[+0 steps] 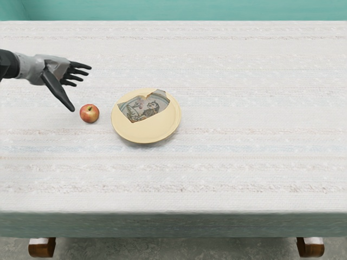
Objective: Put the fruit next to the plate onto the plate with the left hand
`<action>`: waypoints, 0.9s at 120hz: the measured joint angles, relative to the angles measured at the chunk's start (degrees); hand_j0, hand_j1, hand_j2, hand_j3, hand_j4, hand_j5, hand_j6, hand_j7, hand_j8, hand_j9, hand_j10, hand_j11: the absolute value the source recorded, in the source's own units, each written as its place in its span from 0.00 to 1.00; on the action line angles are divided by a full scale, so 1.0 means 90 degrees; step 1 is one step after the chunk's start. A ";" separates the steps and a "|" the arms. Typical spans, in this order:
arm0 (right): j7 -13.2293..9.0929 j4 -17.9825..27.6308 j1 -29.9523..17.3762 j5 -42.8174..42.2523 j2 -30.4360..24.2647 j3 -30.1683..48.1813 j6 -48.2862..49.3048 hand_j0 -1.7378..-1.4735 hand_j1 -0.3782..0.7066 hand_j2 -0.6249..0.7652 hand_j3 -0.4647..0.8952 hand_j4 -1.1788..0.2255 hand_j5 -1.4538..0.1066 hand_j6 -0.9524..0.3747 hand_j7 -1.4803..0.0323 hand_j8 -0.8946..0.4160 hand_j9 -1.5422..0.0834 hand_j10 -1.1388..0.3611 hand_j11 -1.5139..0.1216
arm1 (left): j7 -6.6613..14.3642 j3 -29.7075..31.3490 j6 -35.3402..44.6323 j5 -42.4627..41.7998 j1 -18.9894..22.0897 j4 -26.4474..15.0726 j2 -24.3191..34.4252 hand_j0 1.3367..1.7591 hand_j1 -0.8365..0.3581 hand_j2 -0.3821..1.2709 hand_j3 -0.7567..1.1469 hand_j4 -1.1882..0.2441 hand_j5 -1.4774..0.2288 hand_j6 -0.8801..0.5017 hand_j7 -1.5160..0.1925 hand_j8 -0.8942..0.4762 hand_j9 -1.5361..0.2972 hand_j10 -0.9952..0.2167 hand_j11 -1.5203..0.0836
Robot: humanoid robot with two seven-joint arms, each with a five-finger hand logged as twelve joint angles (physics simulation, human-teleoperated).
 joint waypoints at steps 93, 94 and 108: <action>0.0005 -0.0007 -0.0085 0.0005 0.0000 0.0019 -0.0029 0.30 0.03 0.45 0.34 0.84 0.93 0.72 0.98 0.68 0.95 0.76 0.93 | -0.0381 0.0224 0.1647 0.0192 0.0274 -0.0994 -0.0183 0.76 0.98 0.23 0.40 0.82 0.86 0.63 0.88 0.65 0.83 0.81 0.94; 0.0005 -0.0007 -0.0085 0.0005 0.0000 0.0019 -0.0029 0.30 0.03 0.45 0.34 0.84 0.93 0.72 0.98 0.68 0.95 0.76 0.93 | -0.0394 0.0231 0.1755 0.0202 0.0291 -0.1033 -0.0184 0.76 0.98 0.23 0.40 0.82 0.86 0.63 0.88 0.65 0.83 0.81 0.94; 0.0005 -0.0007 -0.0085 0.0005 0.0000 0.0019 -0.0030 0.30 0.03 0.45 0.34 0.84 0.93 0.72 0.98 0.68 0.95 0.76 0.93 | -0.0559 0.0290 0.3218 0.0407 0.0602 -0.1568 -0.0278 0.76 0.98 0.23 0.40 0.82 0.86 0.63 0.88 0.65 0.83 0.81 0.94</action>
